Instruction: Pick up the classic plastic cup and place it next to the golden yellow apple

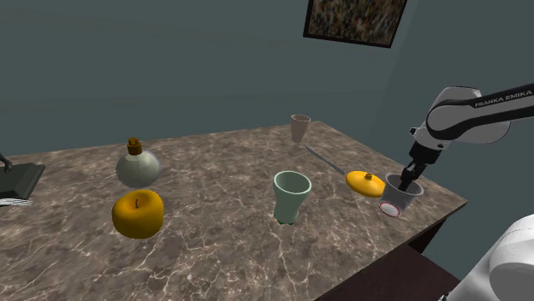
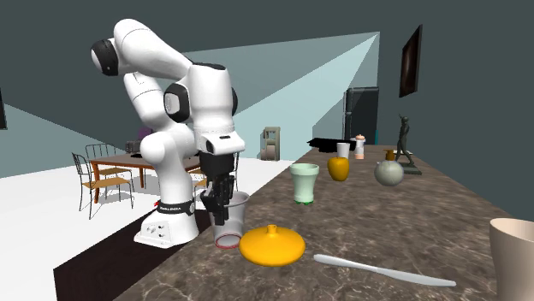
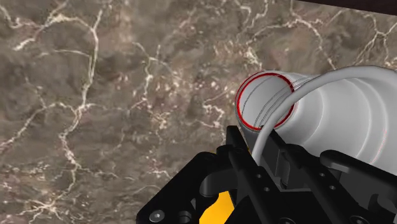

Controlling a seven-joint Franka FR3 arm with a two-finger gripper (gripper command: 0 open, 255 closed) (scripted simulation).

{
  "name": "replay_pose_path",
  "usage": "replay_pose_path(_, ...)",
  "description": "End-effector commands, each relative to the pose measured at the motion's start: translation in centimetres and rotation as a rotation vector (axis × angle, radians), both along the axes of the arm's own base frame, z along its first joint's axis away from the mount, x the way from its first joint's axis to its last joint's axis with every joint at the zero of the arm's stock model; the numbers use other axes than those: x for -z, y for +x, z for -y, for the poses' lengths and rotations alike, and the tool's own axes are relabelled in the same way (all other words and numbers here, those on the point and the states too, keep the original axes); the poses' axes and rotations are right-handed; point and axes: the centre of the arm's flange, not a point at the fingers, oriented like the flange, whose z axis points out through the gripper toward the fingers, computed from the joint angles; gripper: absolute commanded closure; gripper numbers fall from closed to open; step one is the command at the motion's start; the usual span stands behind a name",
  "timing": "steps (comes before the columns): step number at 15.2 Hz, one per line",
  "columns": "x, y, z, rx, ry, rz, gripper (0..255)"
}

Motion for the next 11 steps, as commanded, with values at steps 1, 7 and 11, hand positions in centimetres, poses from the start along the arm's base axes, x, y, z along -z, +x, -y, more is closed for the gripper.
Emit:
replay_pose_path(1, -0.8, 0.0, 0.0, 0.000, 0.000, 0.000, 255)
replay_pose_path(7, -4.0, 0.0, 0.0, 0.000, 0.000, 0.000, 255)
replay_pose_path(11, -6.1, 0.0, 0.0, 0.000, 0.000, 0.000, 255)
